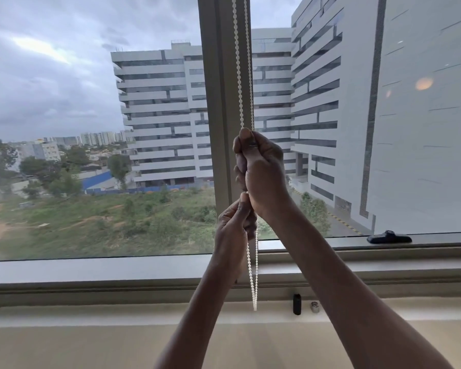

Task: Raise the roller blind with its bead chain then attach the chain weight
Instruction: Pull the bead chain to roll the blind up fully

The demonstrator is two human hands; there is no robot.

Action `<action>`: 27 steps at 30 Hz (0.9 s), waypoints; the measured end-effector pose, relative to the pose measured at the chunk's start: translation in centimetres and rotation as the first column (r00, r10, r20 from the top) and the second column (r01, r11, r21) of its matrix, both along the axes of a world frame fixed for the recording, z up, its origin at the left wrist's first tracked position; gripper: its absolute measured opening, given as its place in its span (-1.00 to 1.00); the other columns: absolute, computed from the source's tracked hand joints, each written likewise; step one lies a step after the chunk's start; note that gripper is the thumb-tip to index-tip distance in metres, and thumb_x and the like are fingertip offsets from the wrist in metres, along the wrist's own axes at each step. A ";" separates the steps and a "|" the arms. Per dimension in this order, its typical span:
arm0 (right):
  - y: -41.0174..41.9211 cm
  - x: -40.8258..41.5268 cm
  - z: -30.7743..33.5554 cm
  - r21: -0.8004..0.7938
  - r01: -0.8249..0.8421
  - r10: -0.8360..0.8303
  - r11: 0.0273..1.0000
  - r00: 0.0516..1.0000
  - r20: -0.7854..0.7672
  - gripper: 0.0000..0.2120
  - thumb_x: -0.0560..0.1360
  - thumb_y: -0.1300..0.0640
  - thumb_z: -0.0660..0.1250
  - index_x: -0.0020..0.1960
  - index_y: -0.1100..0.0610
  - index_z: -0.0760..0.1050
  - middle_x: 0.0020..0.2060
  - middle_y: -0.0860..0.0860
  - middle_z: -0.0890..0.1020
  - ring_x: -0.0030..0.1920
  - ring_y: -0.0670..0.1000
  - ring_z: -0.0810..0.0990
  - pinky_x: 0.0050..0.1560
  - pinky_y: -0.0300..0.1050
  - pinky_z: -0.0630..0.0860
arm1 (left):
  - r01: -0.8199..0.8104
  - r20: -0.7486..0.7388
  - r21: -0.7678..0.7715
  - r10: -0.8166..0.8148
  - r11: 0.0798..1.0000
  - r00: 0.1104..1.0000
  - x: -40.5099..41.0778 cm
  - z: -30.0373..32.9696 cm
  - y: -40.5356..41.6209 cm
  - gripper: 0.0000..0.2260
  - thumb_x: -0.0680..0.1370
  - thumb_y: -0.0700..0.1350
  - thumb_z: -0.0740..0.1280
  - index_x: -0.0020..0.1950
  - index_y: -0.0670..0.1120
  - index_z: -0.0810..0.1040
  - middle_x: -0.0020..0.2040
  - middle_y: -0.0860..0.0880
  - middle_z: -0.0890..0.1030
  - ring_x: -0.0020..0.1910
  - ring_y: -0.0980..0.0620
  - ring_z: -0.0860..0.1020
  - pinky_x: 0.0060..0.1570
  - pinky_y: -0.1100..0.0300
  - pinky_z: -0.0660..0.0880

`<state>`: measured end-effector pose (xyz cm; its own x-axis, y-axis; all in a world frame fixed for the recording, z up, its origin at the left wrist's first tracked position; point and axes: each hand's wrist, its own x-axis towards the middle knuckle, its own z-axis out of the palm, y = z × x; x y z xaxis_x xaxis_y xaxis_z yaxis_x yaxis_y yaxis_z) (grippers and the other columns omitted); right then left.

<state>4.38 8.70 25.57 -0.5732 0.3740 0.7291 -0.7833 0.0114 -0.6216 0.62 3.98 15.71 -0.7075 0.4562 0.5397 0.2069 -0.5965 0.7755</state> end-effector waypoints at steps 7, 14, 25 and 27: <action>-0.3 0.2 -0.9 0.032 0.088 -0.086 0.996 0.994 -0.064 -0.68 0.60 0.07 0.16 -0.32 0.11 0.41 -0.54 -0.01 0.27 -0.56 -0.09 0.19 -0.50 -0.25 0.14 | 0.140 -0.075 -0.043 -0.143 0.989 0.987 -1.3 3.4 -1.4 -0.36 0.69 0.12 -0.15 0.00 -0.29 0.58 -0.06 -0.17 0.71 0.12 -0.15 0.60 0.13 0.22 0.49; -0.9 -0.2 -7.1 0.134 0.205 -0.211 0.970 0.977 0.033 -0.68 0.62 0.28 0.15 -0.31 0.21 0.39 -0.50 0.08 0.31 -0.52 -0.06 0.25 -0.53 -0.15 0.17 | 0.334 -0.004 0.078 -0.335 0.939 0.942 -0.5 12.4 -3.6 -0.36 0.62 0.29 -0.09 0.18 -0.17 0.54 0.01 -0.07 0.67 -0.11 0.01 0.61 -0.14 0.16 0.49; -1.4 -0.6 -9.2 0.089 0.138 -0.147 0.986 0.985 0.094 -0.64 0.62 0.28 0.11 -0.33 0.06 0.35 -0.50 0.04 0.28 -0.52 -0.11 0.21 -0.54 -0.25 0.16 | 0.157 0.105 0.180 -0.178 0.971 0.978 0.8 11.8 -2.6 -0.74 0.67 0.03 0.15 -0.12 -0.03 0.52 -0.56 0.13 0.20 -0.64 0.22 0.11 -0.69 0.38 0.06; -1.4 -0.7 -9.3 0.082 0.119 -0.127 0.989 0.987 0.097 -0.62 0.64 0.28 0.11 -0.33 0.07 0.34 -0.49 0.07 0.28 -0.52 -0.11 0.21 -0.55 -0.26 0.16 | 0.159 0.087 0.202 -0.180 0.966 0.980 0.8 11.6 -2.5 -0.74 0.67 0.01 0.15 -0.15 -0.02 0.50 -0.56 0.14 0.20 -0.64 0.23 0.10 -0.70 0.38 0.06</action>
<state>3.72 7.29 16.28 -0.5988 0.3923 0.6982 -0.7057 0.1537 -0.6916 1.40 1.52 27.29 -0.6854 0.4689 0.5572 0.0145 -0.7562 0.6542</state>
